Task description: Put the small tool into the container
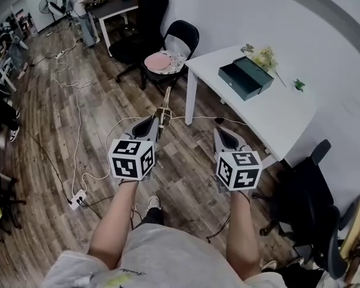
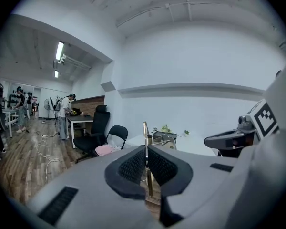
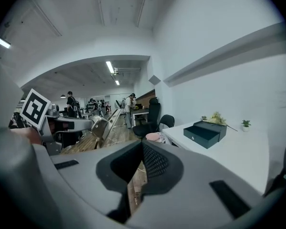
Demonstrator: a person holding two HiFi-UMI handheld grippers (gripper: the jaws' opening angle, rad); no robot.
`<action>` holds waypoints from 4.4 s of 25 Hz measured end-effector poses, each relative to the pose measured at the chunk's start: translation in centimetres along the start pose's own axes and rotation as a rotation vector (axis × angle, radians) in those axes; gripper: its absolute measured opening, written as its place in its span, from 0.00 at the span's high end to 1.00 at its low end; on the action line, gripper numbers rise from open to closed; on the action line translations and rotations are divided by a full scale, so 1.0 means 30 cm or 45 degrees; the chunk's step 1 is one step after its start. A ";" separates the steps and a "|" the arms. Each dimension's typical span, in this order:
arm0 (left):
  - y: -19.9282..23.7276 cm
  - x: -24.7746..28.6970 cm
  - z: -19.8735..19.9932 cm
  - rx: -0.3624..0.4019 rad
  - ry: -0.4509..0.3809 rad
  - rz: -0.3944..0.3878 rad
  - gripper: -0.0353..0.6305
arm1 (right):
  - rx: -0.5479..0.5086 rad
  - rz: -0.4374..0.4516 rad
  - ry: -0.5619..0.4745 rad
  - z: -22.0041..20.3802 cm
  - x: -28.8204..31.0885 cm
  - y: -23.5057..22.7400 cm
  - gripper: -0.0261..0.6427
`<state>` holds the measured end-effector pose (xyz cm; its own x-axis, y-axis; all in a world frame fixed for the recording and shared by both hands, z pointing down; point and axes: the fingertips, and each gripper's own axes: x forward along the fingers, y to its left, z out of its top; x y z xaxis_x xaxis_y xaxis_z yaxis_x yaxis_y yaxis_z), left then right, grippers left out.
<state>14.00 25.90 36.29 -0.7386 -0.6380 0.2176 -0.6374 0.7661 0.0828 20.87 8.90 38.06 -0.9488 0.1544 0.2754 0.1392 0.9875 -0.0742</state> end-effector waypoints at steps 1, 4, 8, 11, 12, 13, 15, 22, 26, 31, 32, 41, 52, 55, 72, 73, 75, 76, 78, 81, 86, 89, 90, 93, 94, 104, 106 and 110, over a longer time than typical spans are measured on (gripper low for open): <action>0.019 0.029 0.009 0.000 0.002 -0.010 0.94 | 0.004 -0.009 0.002 0.009 0.028 -0.008 0.96; 0.080 0.113 0.031 -0.002 0.009 -0.042 0.94 | 0.013 -0.038 0.011 0.035 0.117 -0.027 0.96; 0.155 0.217 0.055 -0.005 0.025 -0.097 0.94 | 0.027 -0.082 0.029 0.067 0.225 -0.038 0.96; 0.205 0.285 0.065 -0.009 0.041 -0.139 0.94 | 0.030 -0.111 0.048 0.084 0.296 -0.037 0.96; 0.220 0.304 0.069 -0.011 0.046 -0.153 0.94 | 0.030 -0.121 0.054 0.089 0.316 -0.036 0.96; 0.233 0.321 0.073 -0.012 0.049 -0.166 0.94 | 0.031 -0.131 0.058 0.095 0.333 -0.034 0.96; 0.256 0.351 0.082 -0.011 0.052 -0.194 0.94 | 0.034 -0.156 0.065 0.105 0.362 -0.033 0.96; 0.327 0.432 0.089 -0.009 0.073 -0.283 0.94 | 0.048 -0.226 0.083 0.122 0.448 -0.018 0.96; 0.351 0.464 0.093 -0.007 0.085 -0.335 0.94 | 0.054 -0.268 0.086 0.136 0.472 -0.008 0.96; 0.347 0.506 0.095 -0.006 0.089 -0.390 0.94 | 0.054 -0.313 0.092 0.139 0.481 -0.020 0.96; 0.344 0.514 0.097 -0.006 0.088 -0.399 0.94 | 0.054 -0.322 0.094 0.139 0.481 -0.025 0.96; 0.288 0.586 0.119 0.028 0.093 -0.468 0.94 | 0.088 -0.391 0.077 0.140 0.462 -0.094 0.96; 0.193 0.705 0.123 0.067 0.094 -0.497 0.94 | 0.124 -0.426 0.050 0.110 0.456 -0.241 0.96; 0.152 0.779 0.128 0.074 0.098 -0.499 0.94 | 0.130 -0.428 0.042 0.112 0.474 -0.324 0.96; -0.165 1.290 0.244 0.096 0.112 -0.539 0.94 | 0.160 -0.461 0.024 0.208 0.566 -0.907 0.96; -0.179 1.309 0.245 0.095 0.116 -0.539 0.94 | 0.162 -0.461 0.025 0.210 0.567 -0.931 0.96; -0.206 1.339 0.245 0.094 0.124 -0.538 0.94 | 0.166 -0.459 0.027 0.211 0.568 -0.972 0.96; -0.216 1.352 0.244 0.094 0.128 -0.537 0.94 | 0.168 -0.457 0.028 0.211 0.570 -0.989 0.96; -0.235 1.374 0.243 0.095 0.134 -0.532 0.94 | 0.172 -0.451 0.029 0.211 0.573 -1.020 0.96; -0.256 1.401 0.242 0.102 0.142 -0.525 0.94 | 0.177 -0.441 0.028 0.208 0.579 -1.054 0.96; -0.288 1.434 0.239 0.114 0.152 -0.517 0.94 | 0.192 -0.427 0.032 0.194 0.587 -1.097 0.96; -0.309 1.458 0.241 0.119 0.156 -0.513 0.94 | 0.198 -0.422 0.028 0.196 0.588 -1.130 0.96; -0.315 1.465 0.242 0.121 0.158 -0.512 0.94 | 0.200 -0.421 0.027 0.197 0.589 -1.140 0.96; -0.328 1.480 0.242 0.126 0.164 -0.513 0.94 | 0.207 -0.419 0.030 0.193 0.591 -1.161 0.96; -0.332 1.485 0.242 0.127 0.166 -0.514 0.94 | 0.210 -0.419 0.030 0.191 0.591 -1.167 0.96; -0.382 1.561 0.245 0.126 0.157 -0.551 0.94 | 0.221 -0.454 0.028 0.180 0.591 -1.245 0.96; -0.386 1.590 0.247 0.123 0.153 -0.559 0.94 | 0.222 -0.467 0.033 0.175 0.599 -1.271 0.96; -0.396 1.656 0.249 0.124 0.147 -0.585 0.94 | 0.223 -0.502 0.034 0.169 0.618 -1.321 0.96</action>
<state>-16.75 -15.47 38.85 -0.3502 -0.8917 0.2867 -0.9137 0.3926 0.1050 -3.66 -27.54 41.26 -0.9118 -0.2303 0.3399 -0.2846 0.9512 -0.1191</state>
